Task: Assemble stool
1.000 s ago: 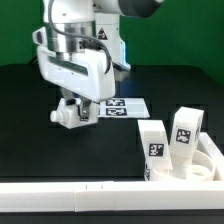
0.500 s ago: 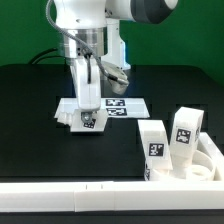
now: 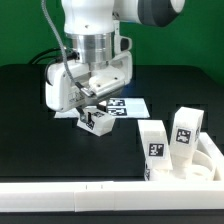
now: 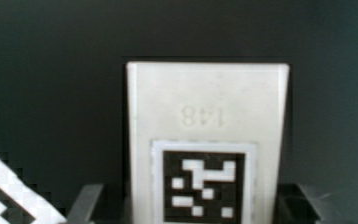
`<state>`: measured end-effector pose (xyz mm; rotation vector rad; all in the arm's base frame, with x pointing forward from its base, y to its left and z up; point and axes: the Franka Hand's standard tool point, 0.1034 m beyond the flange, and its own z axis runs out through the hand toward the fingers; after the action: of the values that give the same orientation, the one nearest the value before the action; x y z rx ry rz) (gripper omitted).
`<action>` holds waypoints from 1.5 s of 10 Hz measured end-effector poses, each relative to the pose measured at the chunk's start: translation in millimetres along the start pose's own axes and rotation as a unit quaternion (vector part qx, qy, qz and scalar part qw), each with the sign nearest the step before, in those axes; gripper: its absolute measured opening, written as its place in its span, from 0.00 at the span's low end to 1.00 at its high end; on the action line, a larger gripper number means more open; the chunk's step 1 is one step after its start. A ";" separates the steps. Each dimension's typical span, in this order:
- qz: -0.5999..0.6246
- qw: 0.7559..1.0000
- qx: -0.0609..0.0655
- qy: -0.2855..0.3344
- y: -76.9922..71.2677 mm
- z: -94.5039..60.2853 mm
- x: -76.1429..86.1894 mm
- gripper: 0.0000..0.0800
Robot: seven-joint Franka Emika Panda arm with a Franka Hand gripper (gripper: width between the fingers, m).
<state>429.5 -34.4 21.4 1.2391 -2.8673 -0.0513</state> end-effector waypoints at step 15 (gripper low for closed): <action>-0.200 0.979 -0.045 -0.013 -4.0 -23.9 -10.0 0.81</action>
Offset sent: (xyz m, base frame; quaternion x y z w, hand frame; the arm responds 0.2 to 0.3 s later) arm -0.0055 -0.0300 -0.0007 -0.0520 0.0339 0.3315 0.9414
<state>439.9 -30.3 45.1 1.7819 -2.5526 -0.1993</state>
